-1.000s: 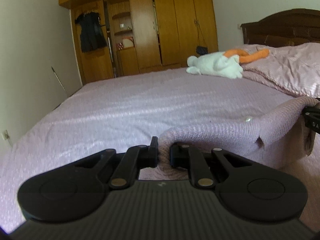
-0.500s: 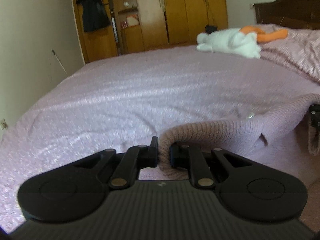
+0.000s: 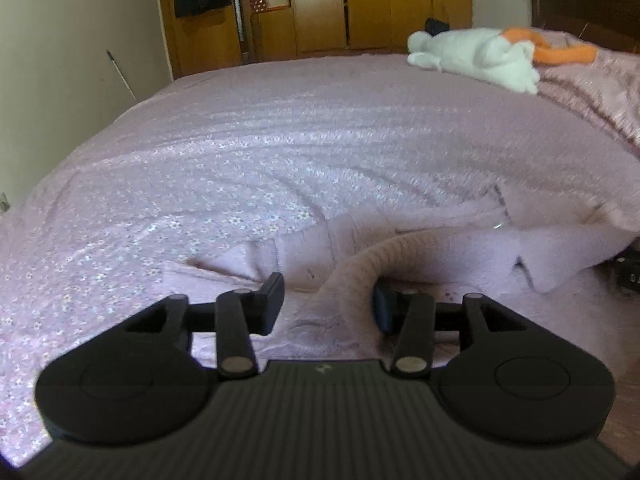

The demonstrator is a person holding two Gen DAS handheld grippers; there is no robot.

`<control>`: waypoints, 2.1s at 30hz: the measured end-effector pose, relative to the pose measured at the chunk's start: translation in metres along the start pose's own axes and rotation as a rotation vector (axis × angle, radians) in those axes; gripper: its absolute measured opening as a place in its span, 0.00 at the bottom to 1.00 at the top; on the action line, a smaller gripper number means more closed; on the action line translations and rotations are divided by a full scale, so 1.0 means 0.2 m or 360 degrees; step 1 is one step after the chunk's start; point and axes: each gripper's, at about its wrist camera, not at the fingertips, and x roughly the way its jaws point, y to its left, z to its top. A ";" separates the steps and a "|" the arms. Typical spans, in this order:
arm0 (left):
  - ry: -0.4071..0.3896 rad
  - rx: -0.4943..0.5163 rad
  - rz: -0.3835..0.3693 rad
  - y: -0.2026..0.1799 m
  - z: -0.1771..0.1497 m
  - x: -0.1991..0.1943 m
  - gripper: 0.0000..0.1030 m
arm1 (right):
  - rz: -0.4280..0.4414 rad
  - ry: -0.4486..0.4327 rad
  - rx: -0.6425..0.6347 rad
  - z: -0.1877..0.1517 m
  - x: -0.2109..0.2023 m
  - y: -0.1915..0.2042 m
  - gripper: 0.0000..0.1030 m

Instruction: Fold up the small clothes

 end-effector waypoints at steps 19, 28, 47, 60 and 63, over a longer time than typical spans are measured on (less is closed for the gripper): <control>-0.0078 0.0175 -0.0203 -0.12 -0.11 -0.32 0.49 | 0.0164 -0.0058 -0.0382 -0.17 -0.30 0.06 0.55; 0.0015 0.0480 -0.0239 -0.27 -0.23 -0.16 0.49 | 0.0190 -0.0080 -0.0570 -0.22 -0.24 0.09 0.63; -0.0159 0.0291 0.0053 0.09 -0.03 -0.09 0.12 | 0.0169 -0.0090 -0.0266 0.07 -0.05 -0.10 0.11; -0.0005 0.0232 0.0377 0.27 0.03 0.22 0.14 | -0.0034 0.0025 0.0240 0.21 0.26 -0.35 0.62; 0.0096 0.0164 0.0398 0.33 0.01 0.27 0.13 | -0.0050 -0.0051 0.0276 0.21 0.21 -0.36 0.72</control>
